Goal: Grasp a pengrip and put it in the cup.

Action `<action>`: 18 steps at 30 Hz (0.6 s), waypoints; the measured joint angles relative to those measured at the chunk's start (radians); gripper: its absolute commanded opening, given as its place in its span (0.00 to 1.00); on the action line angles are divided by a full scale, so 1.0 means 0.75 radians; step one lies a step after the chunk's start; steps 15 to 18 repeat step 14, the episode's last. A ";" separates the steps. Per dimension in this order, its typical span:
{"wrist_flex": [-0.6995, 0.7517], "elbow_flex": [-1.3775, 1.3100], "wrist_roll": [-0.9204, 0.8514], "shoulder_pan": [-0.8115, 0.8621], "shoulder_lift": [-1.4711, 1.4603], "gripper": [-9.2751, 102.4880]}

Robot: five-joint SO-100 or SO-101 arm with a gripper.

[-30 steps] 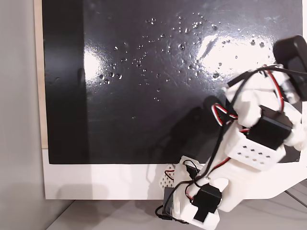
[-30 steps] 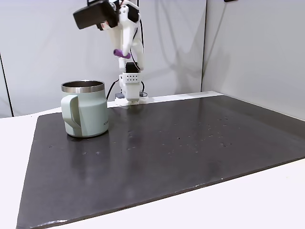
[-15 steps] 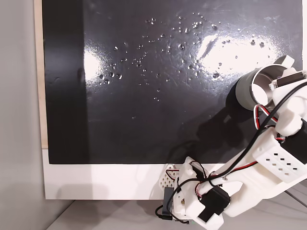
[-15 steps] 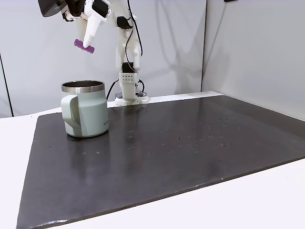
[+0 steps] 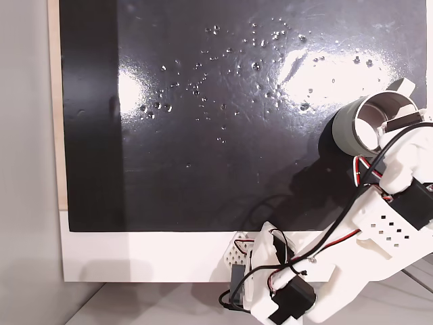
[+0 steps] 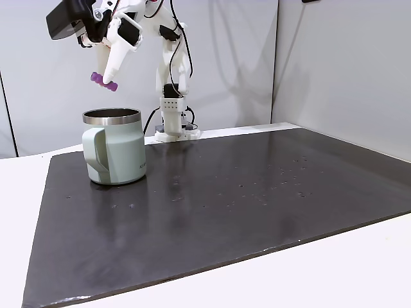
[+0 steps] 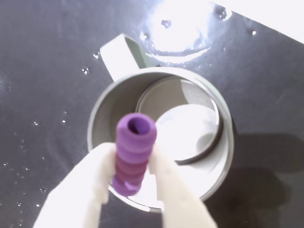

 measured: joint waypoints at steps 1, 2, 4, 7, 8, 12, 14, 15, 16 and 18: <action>0.000 0.010 0.000 0.000 0.008 0.29; 0.000 0.018 0.000 0.000 0.020 0.33; -0.029 0.043 0.014 -0.002 0.045 0.36; -0.063 0.061 0.043 0.000 0.074 0.36; -0.070 0.061 0.049 0.000 0.078 0.36; -0.074 0.061 0.053 0.000 0.086 0.36; -0.074 0.061 0.055 0.000 0.086 0.36; -0.074 0.061 0.055 0.000 0.086 0.36; -0.074 0.061 0.055 0.000 0.086 0.36; -0.074 0.061 0.055 0.000 0.086 0.36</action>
